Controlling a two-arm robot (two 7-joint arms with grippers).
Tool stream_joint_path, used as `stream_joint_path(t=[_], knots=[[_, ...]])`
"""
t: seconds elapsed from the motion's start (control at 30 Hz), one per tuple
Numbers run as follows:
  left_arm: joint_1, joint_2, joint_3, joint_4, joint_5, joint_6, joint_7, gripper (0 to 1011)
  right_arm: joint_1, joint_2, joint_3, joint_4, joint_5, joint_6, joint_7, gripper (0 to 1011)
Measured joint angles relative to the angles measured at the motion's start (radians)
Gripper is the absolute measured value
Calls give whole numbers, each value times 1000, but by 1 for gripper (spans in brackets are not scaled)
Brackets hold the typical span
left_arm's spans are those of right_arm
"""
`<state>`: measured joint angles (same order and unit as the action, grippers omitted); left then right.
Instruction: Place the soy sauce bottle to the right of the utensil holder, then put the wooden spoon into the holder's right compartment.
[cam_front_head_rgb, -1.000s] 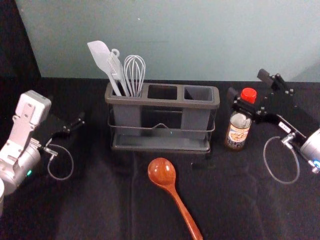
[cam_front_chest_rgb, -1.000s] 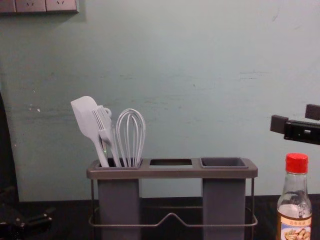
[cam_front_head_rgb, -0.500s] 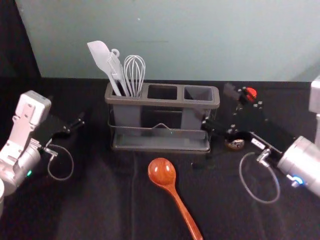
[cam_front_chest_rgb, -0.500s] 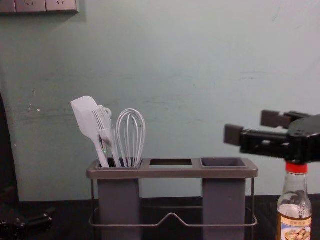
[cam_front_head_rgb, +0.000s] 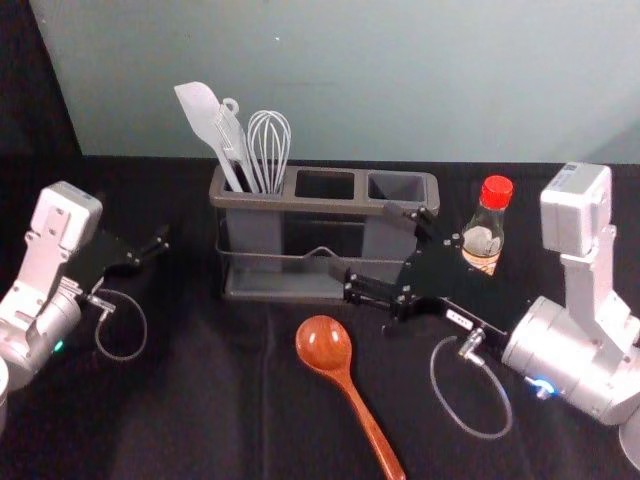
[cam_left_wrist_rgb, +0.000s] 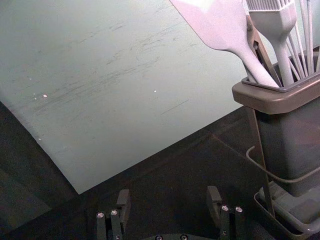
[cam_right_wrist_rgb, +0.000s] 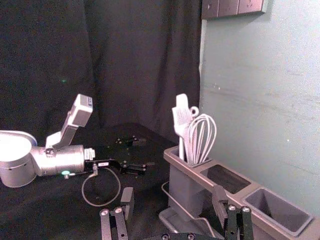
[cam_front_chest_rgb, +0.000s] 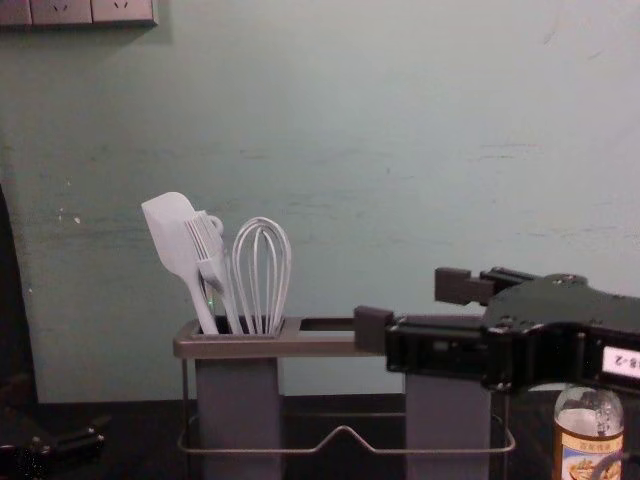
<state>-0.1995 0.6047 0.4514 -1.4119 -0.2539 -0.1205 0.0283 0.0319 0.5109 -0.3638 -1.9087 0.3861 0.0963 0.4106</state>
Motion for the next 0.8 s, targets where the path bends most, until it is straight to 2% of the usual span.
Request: stream_joint_path(t=[0.07, 0.23, 0.37, 0.43, 0.47, 0.57, 0.6, 0.63, 0.7, 0.8], knots=[[0, 0, 0, 0, 0, 0, 0, 1005, -3, -1, -7, -8, -5, 12, -9, 1004], [0, 0, 0, 0, 0, 0, 0, 1005, -16, -12, -35, -31, -28, 86, -53, 1004], [0, 0, 0, 0, 0, 0, 0, 1005, -19, -32, -56, -39, -45, 183, -97, 1004], [0, 0, 0, 0, 0, 0, 0, 1005, -17, -49, -69, -39, -58, 250, -127, 1004], [0, 0, 0, 0, 0, 0, 0, 1005, -15, -62, -76, -39, -66, 295, -146, 1004], [0, 0, 0, 0, 0, 0, 0, 1005, -9, -89, -84, -34, -73, 368, -177, 1004], [0, 0, 0, 0, 0, 0, 0, 1005, -5, -108, -87, -27, -75, 415, -195, 1004], [0, 0, 0, 0, 0, 0, 0, 1005, -5, -108, -87, -27, -75, 415, -195, 1004], [0, 0, 0, 0, 0, 0, 0, 1005, 10, -147, -89, -8, -74, 510, -226, 1004], [0, 0, 0, 0, 0, 0, 0, 1005, 24, -177, -89, 10, -71, 578, -243, 1004]])
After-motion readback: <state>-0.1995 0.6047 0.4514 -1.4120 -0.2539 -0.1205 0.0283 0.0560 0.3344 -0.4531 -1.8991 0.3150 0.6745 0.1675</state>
